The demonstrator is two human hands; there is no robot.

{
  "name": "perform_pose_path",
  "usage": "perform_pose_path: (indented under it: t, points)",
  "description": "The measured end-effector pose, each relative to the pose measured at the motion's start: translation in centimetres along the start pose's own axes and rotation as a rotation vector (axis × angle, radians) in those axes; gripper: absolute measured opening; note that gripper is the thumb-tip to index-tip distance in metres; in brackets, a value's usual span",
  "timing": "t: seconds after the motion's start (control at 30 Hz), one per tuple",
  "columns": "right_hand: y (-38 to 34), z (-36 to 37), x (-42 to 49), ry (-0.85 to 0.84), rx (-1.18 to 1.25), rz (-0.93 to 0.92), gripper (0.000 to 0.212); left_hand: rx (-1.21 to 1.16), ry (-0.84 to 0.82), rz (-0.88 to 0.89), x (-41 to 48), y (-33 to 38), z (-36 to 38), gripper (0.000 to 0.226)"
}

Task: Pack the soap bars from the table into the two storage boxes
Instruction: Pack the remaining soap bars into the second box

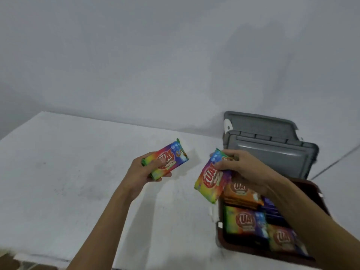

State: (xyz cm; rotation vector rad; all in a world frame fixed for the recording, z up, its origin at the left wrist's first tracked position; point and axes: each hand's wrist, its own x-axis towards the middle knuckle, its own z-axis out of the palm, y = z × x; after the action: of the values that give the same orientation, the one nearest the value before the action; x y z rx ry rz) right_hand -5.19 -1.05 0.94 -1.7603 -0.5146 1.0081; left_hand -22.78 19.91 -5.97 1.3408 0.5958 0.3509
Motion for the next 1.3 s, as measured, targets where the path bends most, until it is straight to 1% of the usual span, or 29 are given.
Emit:
perform_pose_path:
  t: [0.17, 0.27, 0.33, 0.47, 0.6, 0.77, 0.93, 0.97, 1.03, 1.17, 1.23, 1.3]
  points:
    - [1.9, -7.1, -5.1, -0.081, 0.083, 0.01, 0.034, 0.031, -0.091, 0.027, -1.1, -0.7, 7.2, 0.043]
    - [3.8, -10.6, -7.1, -0.039, 0.12, 0.006, 0.034, 0.033, -0.113, 0.055, -1.6, -1.0, 10.9, 0.047]
    - [5.1, -12.5, -8.0, -0.002, 0.095, 0.016, 0.035, 0.018, -0.105, 0.081, -1.6, -1.2, 12.8, 0.045]
    - [7.4, -15.3, -9.5, 0.049, -0.061, 0.045, 0.032, 0.015, -0.081, 0.137, -1.5, -1.6, 16.1, 0.036]
    - [9.1, -16.8, -10.1, 0.034, -0.207, 0.114, 0.031, 0.06, -0.068, 0.171, -1.2, -2.0, 18.2, 0.029]
    - [10.9, -17.4, -9.5, -0.075, -0.375, 0.139, 0.025, 0.215, -0.004, 0.252, -1.0, -2.5, 20.0, 0.037]
    - [12.2, -17.0, -8.3, -0.141, -0.457, 0.138, 0.02, 0.328, 0.053, 0.285, -0.9, -3.1, 20.9, 0.046]
    - [12.5, -16.8, -8.1, -0.152, -0.505, 0.135, 0.02, 0.353, 0.055, 0.29, -0.9, -3.2, 21.0, 0.046]
    - [13.1, -16.3, -7.9, -0.151, -0.686, 0.111, 0.021, 0.414, 0.045, 0.298, -0.9, -3.4, 21.1, 0.046]
    - [13.6, -15.2, -8.0, -0.079, -1.022, 0.049, 0.02, 0.513, 0.017, 0.317, -0.9, -3.5, 21.2, 0.043]
    - [13.4, -14.8, -8.2, -0.065, -1.121, 0.05, 0.02, 0.539, 0.017, 0.322, -1.0, -3.5, 21.2, 0.044]
    - [13.0, -14.7, -8.3, -0.088, -1.184, 0.044, 0.021, 0.535, 0.022, 0.323, -1.0, -3.5, 21.3, 0.046]
